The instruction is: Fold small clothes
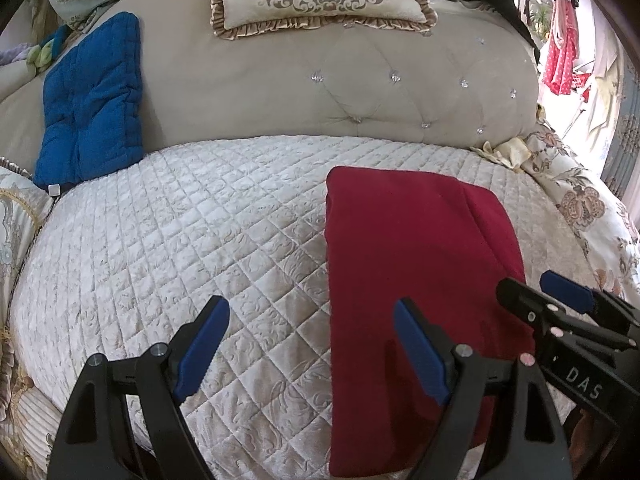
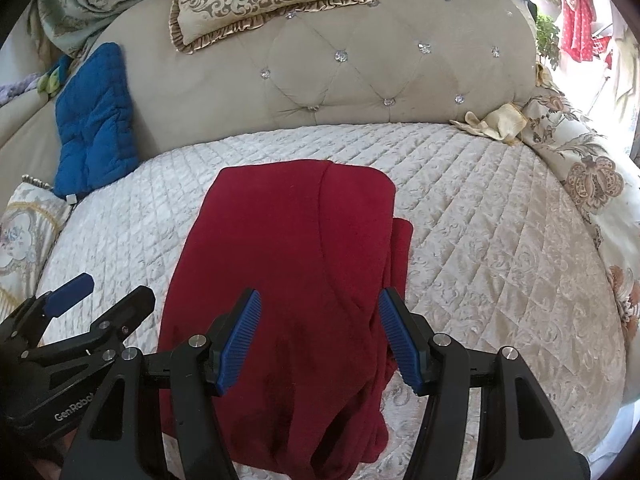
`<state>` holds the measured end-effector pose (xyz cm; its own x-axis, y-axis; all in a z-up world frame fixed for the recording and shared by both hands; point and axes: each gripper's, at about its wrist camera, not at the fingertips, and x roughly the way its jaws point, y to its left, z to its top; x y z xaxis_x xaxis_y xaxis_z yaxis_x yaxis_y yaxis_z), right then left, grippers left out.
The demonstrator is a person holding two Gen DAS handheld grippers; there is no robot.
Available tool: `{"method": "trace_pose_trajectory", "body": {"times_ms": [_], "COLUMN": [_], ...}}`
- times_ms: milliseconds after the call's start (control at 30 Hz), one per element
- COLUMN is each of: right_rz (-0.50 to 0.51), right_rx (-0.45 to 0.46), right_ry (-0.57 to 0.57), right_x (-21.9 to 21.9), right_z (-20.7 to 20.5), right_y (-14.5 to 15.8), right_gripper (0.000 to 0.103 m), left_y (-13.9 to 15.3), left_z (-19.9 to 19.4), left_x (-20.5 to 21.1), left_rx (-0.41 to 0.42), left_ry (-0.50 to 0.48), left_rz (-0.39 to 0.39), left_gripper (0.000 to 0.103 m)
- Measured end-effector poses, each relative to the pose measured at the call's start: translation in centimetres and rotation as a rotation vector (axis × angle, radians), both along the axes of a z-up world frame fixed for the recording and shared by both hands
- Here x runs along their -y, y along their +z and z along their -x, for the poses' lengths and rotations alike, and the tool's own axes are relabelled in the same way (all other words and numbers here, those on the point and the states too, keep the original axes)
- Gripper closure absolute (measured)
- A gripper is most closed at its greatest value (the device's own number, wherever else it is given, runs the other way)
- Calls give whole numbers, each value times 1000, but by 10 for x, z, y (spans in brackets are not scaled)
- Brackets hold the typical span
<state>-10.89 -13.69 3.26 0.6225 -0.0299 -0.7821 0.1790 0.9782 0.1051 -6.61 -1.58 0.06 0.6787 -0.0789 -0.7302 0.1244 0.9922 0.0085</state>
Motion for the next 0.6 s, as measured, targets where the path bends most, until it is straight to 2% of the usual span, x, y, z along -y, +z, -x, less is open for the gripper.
{"method": "trace_pose_trajectory", "body": {"times_ms": [600], "right_rz": [-10], "right_rx": [2], "right_ry": [0], "right_x": [-2], "right_z": [2], "right_y": [0], "right_gripper": [62], "left_y": [0], "left_z": [3], "left_x": [3], "left_rx": [5], "left_ry": [-1], "left_rz": [-13], "left_gripper": [16]}}
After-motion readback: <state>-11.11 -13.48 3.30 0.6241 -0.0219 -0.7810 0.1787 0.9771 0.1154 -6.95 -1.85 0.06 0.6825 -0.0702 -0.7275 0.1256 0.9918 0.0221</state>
